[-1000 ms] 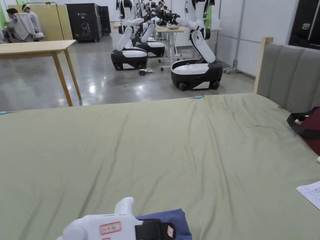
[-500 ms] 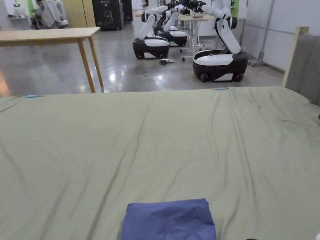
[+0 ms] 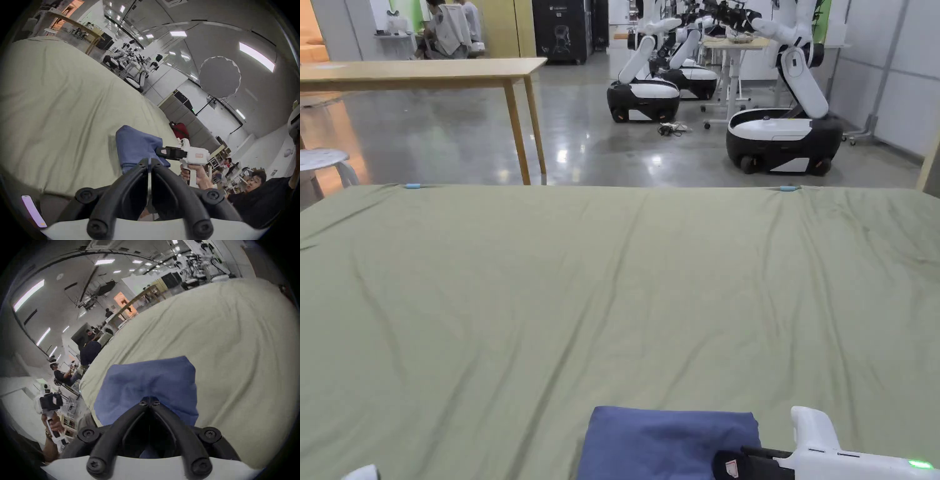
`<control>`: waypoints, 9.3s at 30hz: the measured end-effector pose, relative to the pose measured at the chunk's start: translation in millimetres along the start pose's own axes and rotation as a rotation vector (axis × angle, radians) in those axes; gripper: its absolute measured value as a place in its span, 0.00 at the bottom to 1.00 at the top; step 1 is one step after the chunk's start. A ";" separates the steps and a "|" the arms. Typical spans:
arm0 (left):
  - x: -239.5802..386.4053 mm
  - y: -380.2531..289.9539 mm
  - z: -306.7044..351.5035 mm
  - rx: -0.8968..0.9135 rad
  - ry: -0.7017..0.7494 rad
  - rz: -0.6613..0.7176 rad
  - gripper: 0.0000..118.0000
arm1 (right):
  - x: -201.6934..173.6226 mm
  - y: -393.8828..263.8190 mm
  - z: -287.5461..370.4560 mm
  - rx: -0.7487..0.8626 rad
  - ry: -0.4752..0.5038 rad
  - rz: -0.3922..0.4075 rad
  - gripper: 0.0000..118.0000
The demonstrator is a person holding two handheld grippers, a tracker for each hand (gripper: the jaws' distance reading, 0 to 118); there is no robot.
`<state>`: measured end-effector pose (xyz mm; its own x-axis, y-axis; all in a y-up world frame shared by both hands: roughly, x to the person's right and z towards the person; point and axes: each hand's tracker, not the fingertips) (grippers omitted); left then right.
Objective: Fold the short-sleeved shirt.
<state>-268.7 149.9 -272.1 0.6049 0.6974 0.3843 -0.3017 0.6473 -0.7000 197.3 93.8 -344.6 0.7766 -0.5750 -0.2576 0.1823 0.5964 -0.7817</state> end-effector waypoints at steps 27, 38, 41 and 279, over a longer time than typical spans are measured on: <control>-57.4 33.8 -180.1 -0.281 -0.023 0.135 0.62 | 2.3 0.1 -2.9 -0.024 -0.016 0.023 0.00; -59.5 39.5 -178.1 -0.312 -0.057 0.140 0.28 | 3.3 -0.6 -5.9 -0.019 -0.016 0.015 0.00; -64.1 42.8 -174.6 -0.318 -0.074 0.161 0.28 | -1.3 0.0 -7.2 -0.016 -0.017 0.014 0.00; 127.9 272.3 -214.3 0.504 0.703 -0.640 1.00 | -121.1 289.2 82.5 0.643 -0.599 0.339 1.00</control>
<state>-115.5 349.4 -542.5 0.9979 -0.0454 0.0468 0.0499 0.9936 -0.1010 205.8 382.1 -492.6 0.9974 -0.0368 0.0612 0.0489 0.9766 -0.2095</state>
